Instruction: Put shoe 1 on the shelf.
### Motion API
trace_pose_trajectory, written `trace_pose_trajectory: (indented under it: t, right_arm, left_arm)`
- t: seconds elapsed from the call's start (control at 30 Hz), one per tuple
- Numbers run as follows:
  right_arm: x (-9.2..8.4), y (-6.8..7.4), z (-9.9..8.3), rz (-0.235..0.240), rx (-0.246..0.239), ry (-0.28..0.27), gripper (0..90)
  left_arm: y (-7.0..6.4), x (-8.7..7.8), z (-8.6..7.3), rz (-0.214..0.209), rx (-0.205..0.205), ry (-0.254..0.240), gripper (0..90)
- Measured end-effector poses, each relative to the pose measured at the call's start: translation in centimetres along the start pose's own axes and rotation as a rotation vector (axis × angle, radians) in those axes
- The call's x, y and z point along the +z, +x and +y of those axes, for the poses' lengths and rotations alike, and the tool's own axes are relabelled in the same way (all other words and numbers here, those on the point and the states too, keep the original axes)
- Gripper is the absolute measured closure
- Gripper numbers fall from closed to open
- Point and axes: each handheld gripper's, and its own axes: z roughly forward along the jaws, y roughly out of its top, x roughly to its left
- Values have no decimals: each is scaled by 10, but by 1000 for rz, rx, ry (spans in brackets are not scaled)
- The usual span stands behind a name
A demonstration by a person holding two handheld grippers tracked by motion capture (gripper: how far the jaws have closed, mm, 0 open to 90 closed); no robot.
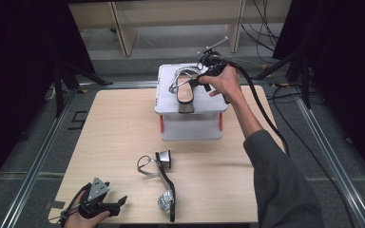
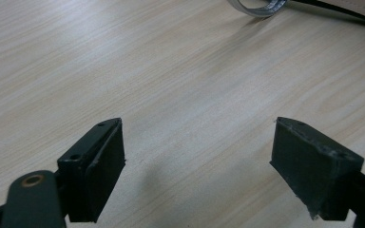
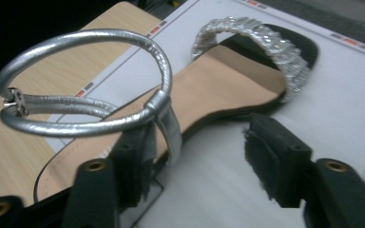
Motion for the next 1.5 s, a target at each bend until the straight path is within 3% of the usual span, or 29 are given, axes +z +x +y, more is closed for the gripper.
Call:
trace_pose_trajectory:
  t: [0.03,0.07,0.13,0.33,0.4,0.6,0.77,0.83,0.87,0.93,1.0,1.1,1.17,1.2,1.4,1.5]
  right_arm:
    - [-6,0,-3,-11,2,-8,400]
    - [-14,0,-9,-4,-17,-30,382]
    - [-25,1,-17,16,-11,-46,374]
    - [-58,18,-49,2,-51,-43,346]
    - [-65,26,-63,24,-61,-19,342]
    - [-79,58,-109,99,-108,-27,329]
    - [-78,75,-144,140,-109,12,318]
    - [-75,80,-158,145,-114,25,317]
    - [-72,81,-165,146,-138,13,316]
    - [-67,85,-176,157,-132,31,307]
    - [-62,87,-188,160,-136,11,307]
    - [-56,91,-199,167,-137,16,306]
    - [-51,95,-206,186,-111,25,306]
    - [-47,97,-209,193,-130,37,304]
    - [-25,107,-225,239,-79,44,308]
    - [-14,113,-230,247,-85,48,309]
  left_arm:
    - [0,0,0,0,3,2,181]
    - [0,0,0,1,4,2,180]
    - [0,0,0,-1,9,4,181]
    - [-2,0,1,-5,-2,-4,181]
    - [-2,0,2,-5,9,4,181]
    - [-2,0,1,-1,0,-7,182]
    - [-1,0,1,0,5,-1,183]
    - [-1,1,1,1,-10,-3,183]
    - [-1,0,1,2,-8,-2,183]
    - [0,0,1,9,0,6,183]
    - [1,0,1,11,2,8,183]
    - [1,1,1,10,1,9,183]
    - [1,1,2,11,3,10,183]
    - [1,1,2,12,6,11,184]
    - [0,1,2,9,7,6,184]
    - [-1,-1,3,4,14,0,184]
